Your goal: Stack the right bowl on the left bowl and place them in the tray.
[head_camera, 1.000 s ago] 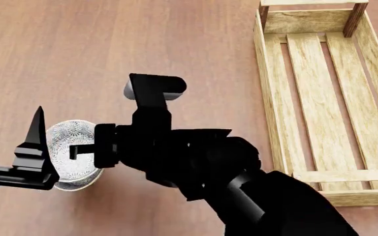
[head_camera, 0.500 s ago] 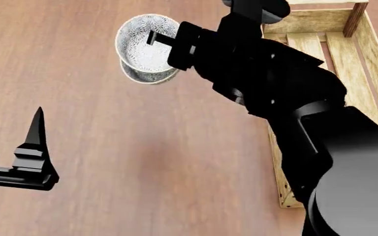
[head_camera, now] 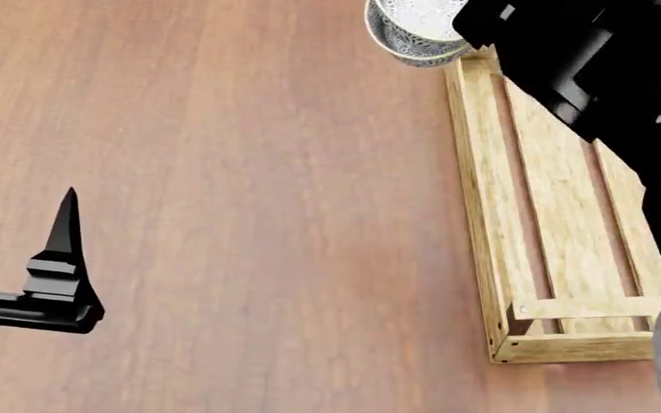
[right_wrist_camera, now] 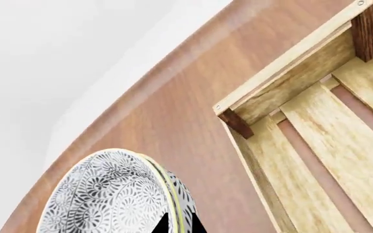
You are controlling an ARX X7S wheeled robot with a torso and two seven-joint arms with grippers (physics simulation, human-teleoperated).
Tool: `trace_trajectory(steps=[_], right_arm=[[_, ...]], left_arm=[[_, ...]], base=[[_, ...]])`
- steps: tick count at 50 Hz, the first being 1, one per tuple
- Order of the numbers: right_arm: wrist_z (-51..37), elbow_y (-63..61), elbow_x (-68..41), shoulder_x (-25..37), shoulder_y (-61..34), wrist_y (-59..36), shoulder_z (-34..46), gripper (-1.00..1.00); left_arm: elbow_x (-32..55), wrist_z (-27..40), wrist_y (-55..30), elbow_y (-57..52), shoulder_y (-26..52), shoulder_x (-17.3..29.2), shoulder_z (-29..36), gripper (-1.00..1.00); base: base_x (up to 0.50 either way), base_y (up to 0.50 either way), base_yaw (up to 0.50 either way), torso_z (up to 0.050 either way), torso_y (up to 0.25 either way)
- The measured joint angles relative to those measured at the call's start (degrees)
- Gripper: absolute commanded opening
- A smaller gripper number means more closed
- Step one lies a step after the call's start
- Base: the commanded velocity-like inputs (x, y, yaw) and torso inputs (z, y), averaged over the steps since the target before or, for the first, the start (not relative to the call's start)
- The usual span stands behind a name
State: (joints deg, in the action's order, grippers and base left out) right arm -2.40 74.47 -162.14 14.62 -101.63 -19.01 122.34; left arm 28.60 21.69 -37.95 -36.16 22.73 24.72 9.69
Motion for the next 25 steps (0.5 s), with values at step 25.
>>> trace_trajectory(steps=[25], right_arm=[[-1.62,-0.14,-14.11,9.31,3.82,2.71,3.74,-1.00]], left_arm=[[0.20,0.07,0.52,0.57,0.06,0.23,0.17,1.00]], base=[[0.00,0.00,0.00,0.000,0.001]])
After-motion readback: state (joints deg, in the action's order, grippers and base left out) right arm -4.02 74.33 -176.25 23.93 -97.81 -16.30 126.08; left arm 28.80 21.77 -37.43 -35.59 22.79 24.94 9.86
